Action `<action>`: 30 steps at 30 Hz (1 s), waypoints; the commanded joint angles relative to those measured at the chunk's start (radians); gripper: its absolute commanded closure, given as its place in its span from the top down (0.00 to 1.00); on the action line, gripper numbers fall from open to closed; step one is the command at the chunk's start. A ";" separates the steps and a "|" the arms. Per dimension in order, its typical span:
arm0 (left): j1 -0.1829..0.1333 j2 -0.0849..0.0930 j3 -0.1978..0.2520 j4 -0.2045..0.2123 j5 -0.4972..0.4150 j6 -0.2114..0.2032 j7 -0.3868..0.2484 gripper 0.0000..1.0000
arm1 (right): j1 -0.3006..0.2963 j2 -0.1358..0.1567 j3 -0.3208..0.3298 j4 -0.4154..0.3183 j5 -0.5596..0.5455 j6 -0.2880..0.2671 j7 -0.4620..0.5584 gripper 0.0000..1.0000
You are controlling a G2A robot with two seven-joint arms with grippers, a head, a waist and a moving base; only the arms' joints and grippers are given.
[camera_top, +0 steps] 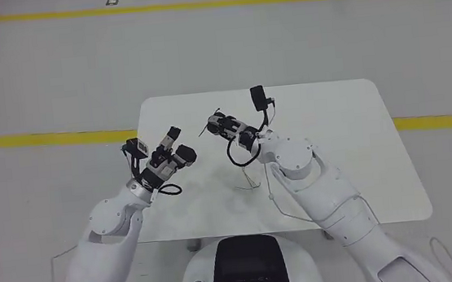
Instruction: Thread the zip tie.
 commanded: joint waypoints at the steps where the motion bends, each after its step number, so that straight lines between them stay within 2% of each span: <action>1: 0.000 0.000 0.000 0.000 0.000 0.000 0.000 1.00 | 0.000 0.000 0.000 0.000 0.000 0.000 0.000 0.00; 4: -0.006 -0.004 0.015 0.019 -0.040 -0.012 -0.002 1.00 | -0.009 -0.001 -0.002 -0.006 0.007 -0.012 -0.007 0.00; 6: -0.024 -0.004 0.025 0.044 -0.050 -0.044 -0.050 1.00 | -0.021 -0.004 -0.004 -0.008 0.032 -0.019 -0.019 0.00; 11: -0.065 -0.012 0.060 0.102 -0.094 -0.096 -0.054 1.00 | -0.055 -0.008 -0.015 -0.011 0.067 -0.029 -0.039 0.00; 13: -0.078 -0.013 0.067 0.127 -0.076 -0.107 -0.039 1.00 | -0.058 -0.008 -0.017 -0.008 0.067 -0.031 -0.039 0.00; 17: -0.078 -0.013 0.067 0.127 -0.076 -0.107 -0.039 1.00 | -0.058 -0.008 -0.017 -0.008 0.067 -0.031 -0.039 0.00; 19: -0.076 -0.015 0.075 0.125 -0.091 -0.092 -0.020 1.00 | -0.060 -0.008 -0.019 -0.008 0.057 -0.032 -0.042 0.00; 23: -0.074 -0.018 0.083 0.124 -0.130 -0.105 -0.020 1.00 | -0.065 -0.009 -0.038 -0.015 0.017 -0.035 -0.053 0.00; 30: -0.077 -0.016 0.081 0.128 -0.105 -0.110 -0.027 1.00 | -0.066 -0.009 -0.044 -0.015 -0.004 -0.042 -0.070 0.00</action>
